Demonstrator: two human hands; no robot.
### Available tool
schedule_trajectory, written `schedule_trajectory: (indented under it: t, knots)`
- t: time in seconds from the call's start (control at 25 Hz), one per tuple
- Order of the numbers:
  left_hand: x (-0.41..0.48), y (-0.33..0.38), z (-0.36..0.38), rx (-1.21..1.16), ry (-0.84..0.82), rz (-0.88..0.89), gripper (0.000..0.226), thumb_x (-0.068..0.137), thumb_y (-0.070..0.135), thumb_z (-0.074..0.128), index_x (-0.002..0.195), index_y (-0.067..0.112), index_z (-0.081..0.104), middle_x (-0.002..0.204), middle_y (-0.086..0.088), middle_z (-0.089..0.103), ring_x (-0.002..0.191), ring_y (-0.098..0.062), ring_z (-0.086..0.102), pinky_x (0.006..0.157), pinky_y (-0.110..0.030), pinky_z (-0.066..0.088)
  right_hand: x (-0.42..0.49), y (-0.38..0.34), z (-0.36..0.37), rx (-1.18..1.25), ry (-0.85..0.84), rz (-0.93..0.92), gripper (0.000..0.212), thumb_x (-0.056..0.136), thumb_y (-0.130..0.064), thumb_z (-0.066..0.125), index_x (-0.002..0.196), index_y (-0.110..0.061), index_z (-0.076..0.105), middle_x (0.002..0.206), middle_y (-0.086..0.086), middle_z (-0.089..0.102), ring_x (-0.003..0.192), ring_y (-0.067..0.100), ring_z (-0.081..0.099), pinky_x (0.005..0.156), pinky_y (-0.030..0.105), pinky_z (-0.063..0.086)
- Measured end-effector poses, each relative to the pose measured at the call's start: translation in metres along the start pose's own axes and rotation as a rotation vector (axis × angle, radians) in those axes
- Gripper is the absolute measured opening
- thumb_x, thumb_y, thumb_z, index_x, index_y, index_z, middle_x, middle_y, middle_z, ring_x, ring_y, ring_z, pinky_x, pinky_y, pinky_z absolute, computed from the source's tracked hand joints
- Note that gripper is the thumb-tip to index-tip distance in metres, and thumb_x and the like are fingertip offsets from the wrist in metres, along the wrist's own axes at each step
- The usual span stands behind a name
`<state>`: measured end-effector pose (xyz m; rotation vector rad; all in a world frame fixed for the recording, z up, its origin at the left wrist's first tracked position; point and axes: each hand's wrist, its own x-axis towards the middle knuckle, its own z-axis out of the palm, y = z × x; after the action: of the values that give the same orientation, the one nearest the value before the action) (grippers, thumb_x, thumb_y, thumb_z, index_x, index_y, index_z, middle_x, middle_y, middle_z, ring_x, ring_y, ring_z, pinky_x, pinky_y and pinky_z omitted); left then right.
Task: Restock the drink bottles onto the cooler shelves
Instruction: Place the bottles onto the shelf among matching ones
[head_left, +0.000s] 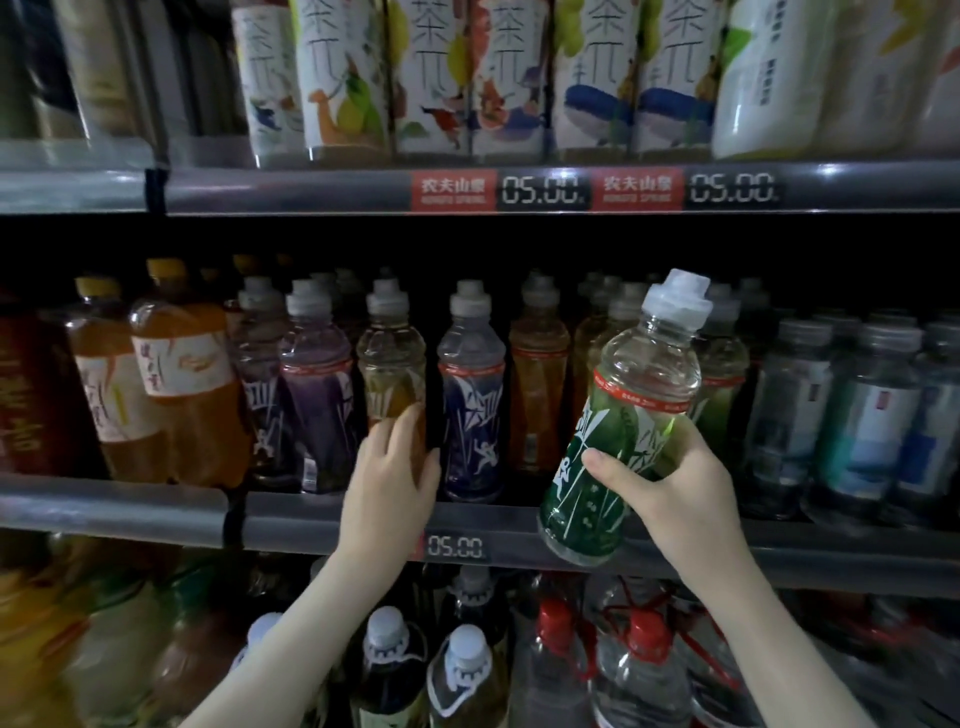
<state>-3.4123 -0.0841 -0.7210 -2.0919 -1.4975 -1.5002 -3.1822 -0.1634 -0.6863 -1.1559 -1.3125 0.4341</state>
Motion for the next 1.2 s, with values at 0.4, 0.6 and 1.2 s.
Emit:
schedule_trajectory:
  t: [0.4,0.6,1.2]
  knots:
    - [0.027,0.042,0.033,-0.08,-0.26,-0.32,0.092,0.09,0.036,0.06,0.149,0.007,-0.005,0.138,-0.018,0.04,0.106,-0.032,0.06,0.07,-0.027,0.042,-0.005,-0.008,0.038,-0.084,0.158,-0.132,0.041,0.07,-0.026,0.082,0.103,-0.025,0.057,0.092,-0.015,0.067,0.087,-0.009,0.061,0.071,0.002,0.044]
    - [0.02,0.034,0.03,-0.313,-0.241,-0.326,0.077,0.088,0.031,0.063,0.147,0.011,0.018,0.138,-0.011,0.044,0.116,-0.031,0.054,0.083,-0.032,0.045,-0.007,-0.005,0.044,-0.063,0.253,-0.217,0.047,0.073,-0.024,0.08,0.112,-0.024,0.053,0.097,-0.016,0.065,0.091,-0.008,0.06,0.077,0.003,0.043]
    - [0.013,0.023,0.019,-0.521,-0.113,-0.254,0.072,0.083,0.031,0.07,0.143,0.017,0.031,0.118,0.006,0.059,0.106,-0.013,0.061,0.083,-0.026,0.051,0.003,0.01,0.052,-0.055,0.193,-0.223,0.05,0.073,-0.025,0.08,0.115,-0.02,0.052,0.102,-0.01,0.065,0.093,-0.009,0.06,0.076,0.002,0.042]
